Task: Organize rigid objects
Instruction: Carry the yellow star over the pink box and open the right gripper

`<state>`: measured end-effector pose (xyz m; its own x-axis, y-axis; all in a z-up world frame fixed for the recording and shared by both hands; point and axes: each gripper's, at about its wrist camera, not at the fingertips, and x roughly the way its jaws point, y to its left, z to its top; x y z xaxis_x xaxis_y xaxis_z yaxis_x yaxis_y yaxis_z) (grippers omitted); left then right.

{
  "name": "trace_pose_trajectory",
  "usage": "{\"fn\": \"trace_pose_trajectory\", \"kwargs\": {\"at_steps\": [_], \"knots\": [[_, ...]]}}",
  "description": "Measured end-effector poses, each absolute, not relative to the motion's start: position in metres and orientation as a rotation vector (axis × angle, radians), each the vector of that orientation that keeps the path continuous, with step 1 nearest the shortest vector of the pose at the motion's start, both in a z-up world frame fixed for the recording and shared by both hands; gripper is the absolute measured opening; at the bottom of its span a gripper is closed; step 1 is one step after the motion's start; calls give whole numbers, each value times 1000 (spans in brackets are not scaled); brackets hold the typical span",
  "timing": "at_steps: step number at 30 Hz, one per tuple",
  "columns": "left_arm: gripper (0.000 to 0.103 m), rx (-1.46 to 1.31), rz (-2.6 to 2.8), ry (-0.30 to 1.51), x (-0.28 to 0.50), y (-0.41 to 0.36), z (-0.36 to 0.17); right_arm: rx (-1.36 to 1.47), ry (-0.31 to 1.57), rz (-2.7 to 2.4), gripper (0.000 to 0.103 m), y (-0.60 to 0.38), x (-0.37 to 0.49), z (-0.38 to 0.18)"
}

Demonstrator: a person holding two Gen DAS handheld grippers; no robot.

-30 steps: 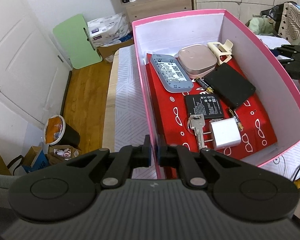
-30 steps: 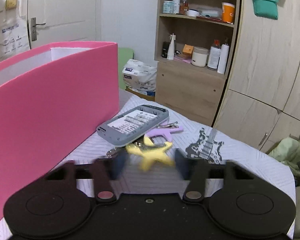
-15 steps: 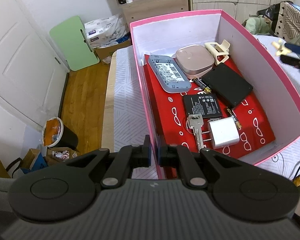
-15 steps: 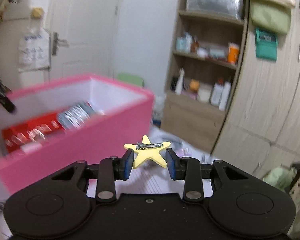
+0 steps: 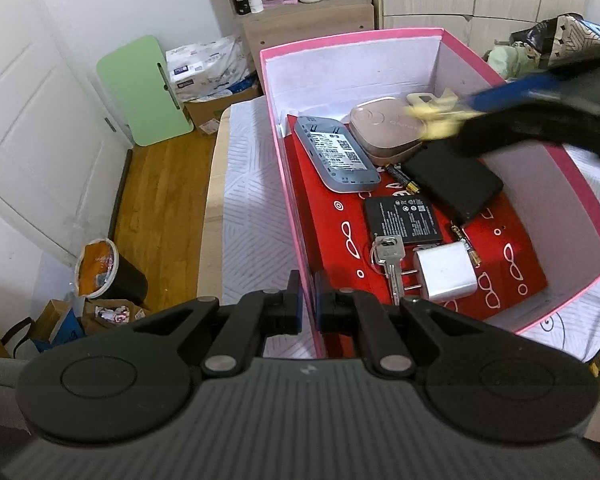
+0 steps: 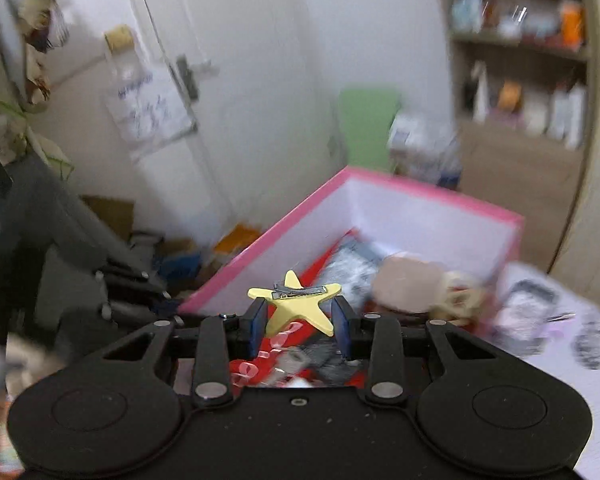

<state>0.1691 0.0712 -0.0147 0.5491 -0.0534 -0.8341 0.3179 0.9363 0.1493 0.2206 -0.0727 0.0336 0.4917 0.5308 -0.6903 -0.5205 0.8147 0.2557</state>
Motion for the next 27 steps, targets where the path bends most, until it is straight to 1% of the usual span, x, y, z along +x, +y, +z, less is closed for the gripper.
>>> {"fn": "trace_pose_trajectory", "kwargs": {"at_steps": [2, 5, 9, 16, 18, 22, 24, 27], "knots": [[5, 308, -217, 964, 167, 70, -15, 33, 943, 619, 39, -55, 255, 23], [5, 300, -223, 963, 167, 71, -14, 22, 1019, 552, 39, -37, 289, 4], [5, 281, -233, 953, 166, 75, -14, -2, 1047, 500, 40, -24, 304, -19], [5, 287, -236, 950, 166, 74, -14, 26, 1071, 425, 41, -29, 323, -45], [5, 282, -237, 952, 166, 75, -14, 36, 1060, 435, 55, -33, 323, -44], [5, 281, -239, 953, 166, 76, -14, -12, 981, 447, 57, -39, 306, -22], [5, 284, -237, 953, 166, 75, -14, -29, 931, 455, 63, -47, 289, -4], [5, 288, -239, 952, 166, 75, -15, -32, 898, 449, 63, -67, 263, 17]]}}
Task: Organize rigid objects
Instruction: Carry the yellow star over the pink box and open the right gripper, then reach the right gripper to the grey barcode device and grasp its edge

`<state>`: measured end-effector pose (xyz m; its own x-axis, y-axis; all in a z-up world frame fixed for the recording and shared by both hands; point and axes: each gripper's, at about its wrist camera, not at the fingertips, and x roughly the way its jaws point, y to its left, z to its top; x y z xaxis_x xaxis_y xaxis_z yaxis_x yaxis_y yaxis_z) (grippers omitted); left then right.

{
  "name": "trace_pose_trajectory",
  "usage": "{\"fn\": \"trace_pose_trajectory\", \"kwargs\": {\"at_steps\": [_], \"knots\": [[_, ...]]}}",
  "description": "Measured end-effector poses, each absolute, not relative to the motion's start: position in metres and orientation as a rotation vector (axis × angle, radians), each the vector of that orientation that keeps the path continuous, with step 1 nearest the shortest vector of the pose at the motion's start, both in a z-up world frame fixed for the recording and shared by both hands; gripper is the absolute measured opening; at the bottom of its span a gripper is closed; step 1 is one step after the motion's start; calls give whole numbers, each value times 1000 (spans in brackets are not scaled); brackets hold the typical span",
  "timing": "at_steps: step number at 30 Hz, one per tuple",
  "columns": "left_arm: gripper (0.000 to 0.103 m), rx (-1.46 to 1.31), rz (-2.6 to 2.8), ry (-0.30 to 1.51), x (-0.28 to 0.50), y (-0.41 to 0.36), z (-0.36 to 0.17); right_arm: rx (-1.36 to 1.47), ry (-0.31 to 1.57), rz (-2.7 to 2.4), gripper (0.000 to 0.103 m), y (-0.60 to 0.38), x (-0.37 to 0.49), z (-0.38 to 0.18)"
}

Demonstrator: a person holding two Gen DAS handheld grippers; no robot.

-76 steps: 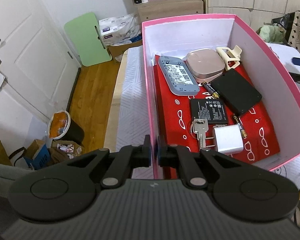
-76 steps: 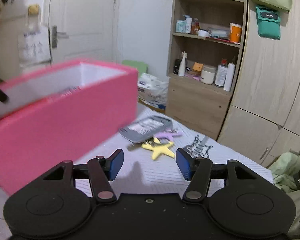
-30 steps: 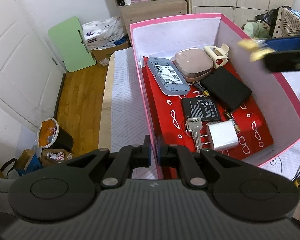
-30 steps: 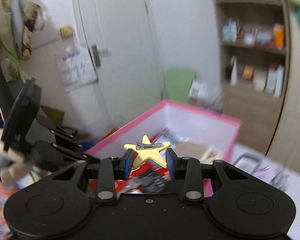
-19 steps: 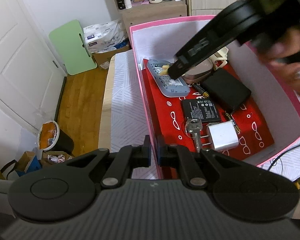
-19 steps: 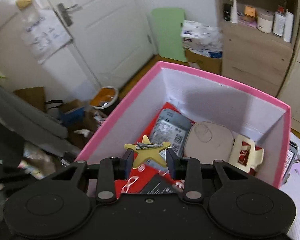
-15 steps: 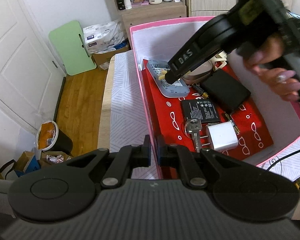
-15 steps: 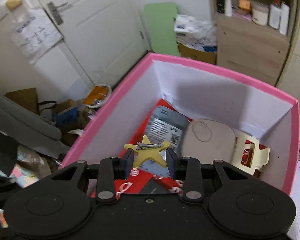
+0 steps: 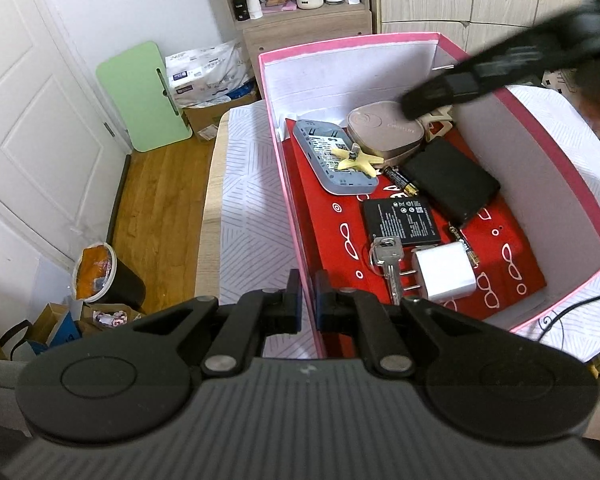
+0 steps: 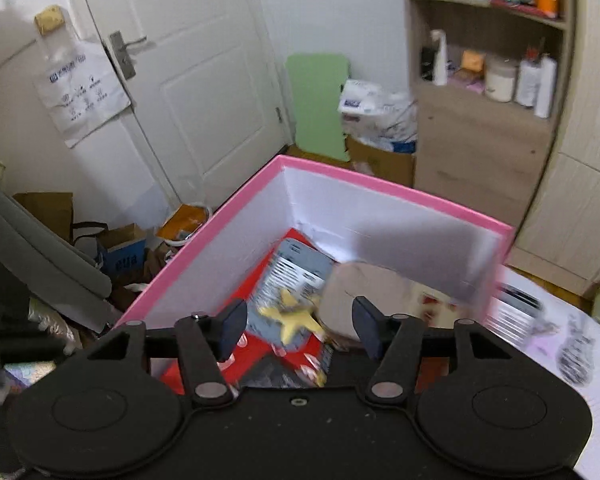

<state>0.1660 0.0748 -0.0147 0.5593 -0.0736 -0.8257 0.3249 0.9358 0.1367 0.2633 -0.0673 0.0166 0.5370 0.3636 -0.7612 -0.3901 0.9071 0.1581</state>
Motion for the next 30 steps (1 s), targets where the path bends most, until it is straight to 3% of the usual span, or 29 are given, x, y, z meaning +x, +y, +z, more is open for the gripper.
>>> {"fn": "trace_pose_trajectory", "kwargs": {"at_steps": [7, 12, 30], "knots": [[6, 325, -228, 955, 165, 70, -14, 93, 858, 450, 63, -146, 212, 33], [6, 326, -224, 957, 165, 70, -14, 288, 729, 429, 63, -218, 179, 27], [7, 381, -196, 970, 166, 60, -18, -112, 557, 184, 64, -238, 170, -18]]}}
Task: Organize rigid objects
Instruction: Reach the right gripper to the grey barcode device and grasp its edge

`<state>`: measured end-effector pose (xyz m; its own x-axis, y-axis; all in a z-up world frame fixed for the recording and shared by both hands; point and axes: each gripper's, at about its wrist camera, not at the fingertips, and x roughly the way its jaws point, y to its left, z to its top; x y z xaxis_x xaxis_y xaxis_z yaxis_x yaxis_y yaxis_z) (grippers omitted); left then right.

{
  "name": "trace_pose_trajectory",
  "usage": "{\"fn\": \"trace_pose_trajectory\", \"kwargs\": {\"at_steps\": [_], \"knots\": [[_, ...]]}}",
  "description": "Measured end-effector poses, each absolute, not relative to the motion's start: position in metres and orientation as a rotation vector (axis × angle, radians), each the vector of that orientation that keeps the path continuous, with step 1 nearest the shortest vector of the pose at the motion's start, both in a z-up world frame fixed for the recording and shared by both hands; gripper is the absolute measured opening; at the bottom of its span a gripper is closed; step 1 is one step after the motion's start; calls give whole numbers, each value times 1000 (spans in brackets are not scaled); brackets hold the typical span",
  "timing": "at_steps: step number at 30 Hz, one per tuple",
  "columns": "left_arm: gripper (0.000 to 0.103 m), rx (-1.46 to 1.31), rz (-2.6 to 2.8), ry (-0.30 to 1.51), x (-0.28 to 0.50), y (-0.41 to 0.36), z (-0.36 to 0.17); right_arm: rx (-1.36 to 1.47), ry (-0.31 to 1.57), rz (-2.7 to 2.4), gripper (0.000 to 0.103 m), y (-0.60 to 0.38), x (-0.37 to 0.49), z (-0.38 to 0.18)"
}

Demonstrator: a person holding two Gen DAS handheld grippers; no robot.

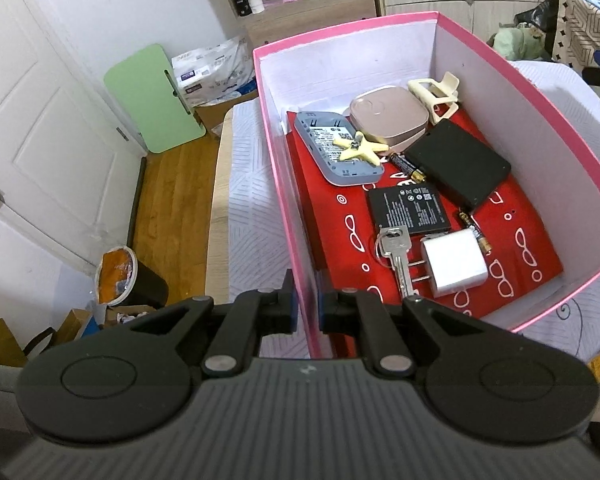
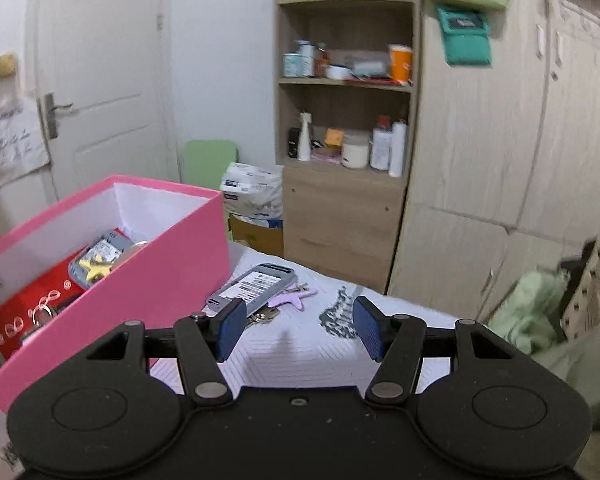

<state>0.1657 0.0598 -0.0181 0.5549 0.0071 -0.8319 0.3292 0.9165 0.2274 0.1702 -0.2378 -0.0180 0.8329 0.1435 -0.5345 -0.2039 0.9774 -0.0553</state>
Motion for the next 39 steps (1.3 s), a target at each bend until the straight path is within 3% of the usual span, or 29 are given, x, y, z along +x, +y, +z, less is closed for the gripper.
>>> {"fn": "trace_pose_trajectory", "kwargs": {"at_steps": [7, 13, 22, 27, 33, 34, 35, 38, 39], "knots": [[7, 366, -211, 960, 165, 63, -19, -89, 579, 348, 64, -229, 185, -32], [7, 342, -229, 965, 167, 66, -18, 309, 774, 368, 62, -247, 245, -56], [7, 335, -243, 960, 166, 69, -19, 551, 885, 308, 45, -251, 289, -92], [7, 328, -251, 969, 169, 69, -22, 517, 867, 287, 23, -247, 290, -95], [7, 315, -254, 982, 172, 70, -24, 478, 865, 311, 18, -251, 278, -89], [7, 315, -254, 983, 173, 70, -24, 462, 866, 311, 15, -251, 276, -86], [7, 314, -252, 983, 173, 71, -24, 448, 867, 311, 3, -250, 275, -84], [7, 311, -251, 983, 172, 70, -24, 435, 897, 321, 3, -252, 264, -78], [7, 314, -250, 982, 172, 71, -24, 438, 895, 323, 7, -253, 261, -77]]}}
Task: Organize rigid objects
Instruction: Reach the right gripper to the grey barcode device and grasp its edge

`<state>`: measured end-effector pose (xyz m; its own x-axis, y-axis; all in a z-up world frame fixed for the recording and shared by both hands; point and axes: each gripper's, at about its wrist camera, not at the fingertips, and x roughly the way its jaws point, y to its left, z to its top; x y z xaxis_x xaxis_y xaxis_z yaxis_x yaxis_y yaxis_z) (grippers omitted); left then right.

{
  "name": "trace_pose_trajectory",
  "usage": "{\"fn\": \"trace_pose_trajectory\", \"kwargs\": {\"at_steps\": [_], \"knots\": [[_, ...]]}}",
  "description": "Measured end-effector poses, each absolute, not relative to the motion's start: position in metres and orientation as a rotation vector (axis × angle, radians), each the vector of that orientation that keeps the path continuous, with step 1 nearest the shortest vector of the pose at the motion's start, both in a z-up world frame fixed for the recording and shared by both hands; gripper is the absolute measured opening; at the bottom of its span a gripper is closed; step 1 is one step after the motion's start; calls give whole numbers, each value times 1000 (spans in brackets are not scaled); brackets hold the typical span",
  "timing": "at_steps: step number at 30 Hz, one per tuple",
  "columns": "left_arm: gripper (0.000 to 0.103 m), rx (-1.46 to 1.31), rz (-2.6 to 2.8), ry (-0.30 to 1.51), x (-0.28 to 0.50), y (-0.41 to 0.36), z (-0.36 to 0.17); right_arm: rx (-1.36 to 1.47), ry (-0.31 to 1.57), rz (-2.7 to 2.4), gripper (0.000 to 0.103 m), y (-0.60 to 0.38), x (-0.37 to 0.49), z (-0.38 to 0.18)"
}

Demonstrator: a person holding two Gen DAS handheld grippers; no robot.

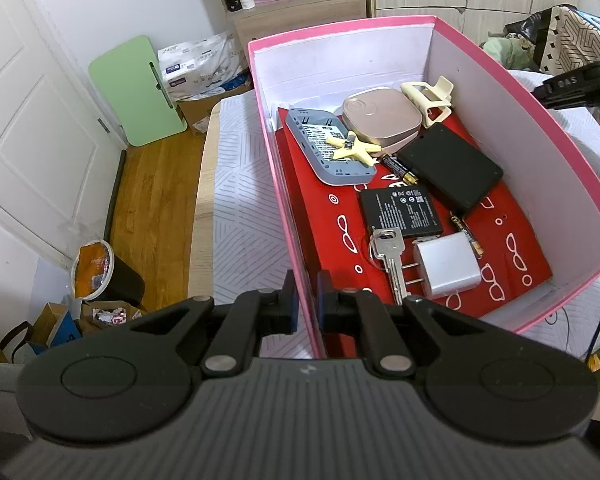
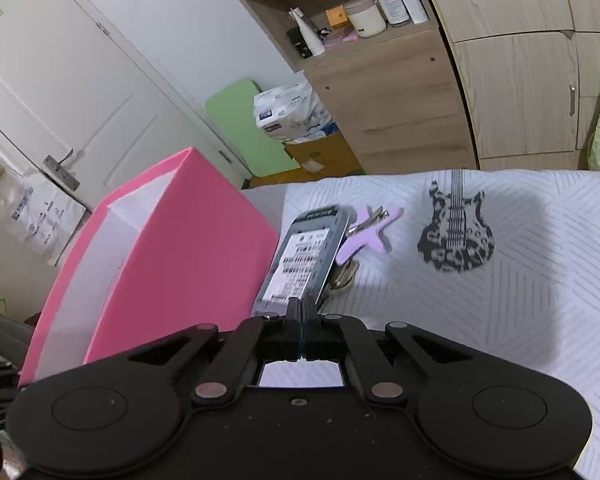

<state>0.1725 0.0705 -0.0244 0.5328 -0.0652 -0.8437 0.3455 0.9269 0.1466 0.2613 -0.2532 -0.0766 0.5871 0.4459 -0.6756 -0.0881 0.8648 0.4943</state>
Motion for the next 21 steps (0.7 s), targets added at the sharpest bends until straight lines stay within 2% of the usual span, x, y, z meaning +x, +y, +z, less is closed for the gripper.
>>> {"fn": "trace_pose_trajectory", "kwargs": {"at_steps": [2, 6, 14, 17, 21], "knots": [[7, 317, -246, 981, 173, 70, -25, 457, 892, 304, 9, -256, 260, -75], [7, 317, -242, 982, 172, 69, -25, 508, 890, 294, 25, -262, 268, -80], [7, 312, -239, 983, 172, 69, -25, 620, 904, 292, 36, -250, 292, -101], [7, 305, -243, 986, 172, 69, -24, 564, 868, 285, 16, -244, 286, -100], [7, 302, -242, 986, 173, 70, -25, 546, 815, 314, 14, -245, 271, -90]]}}
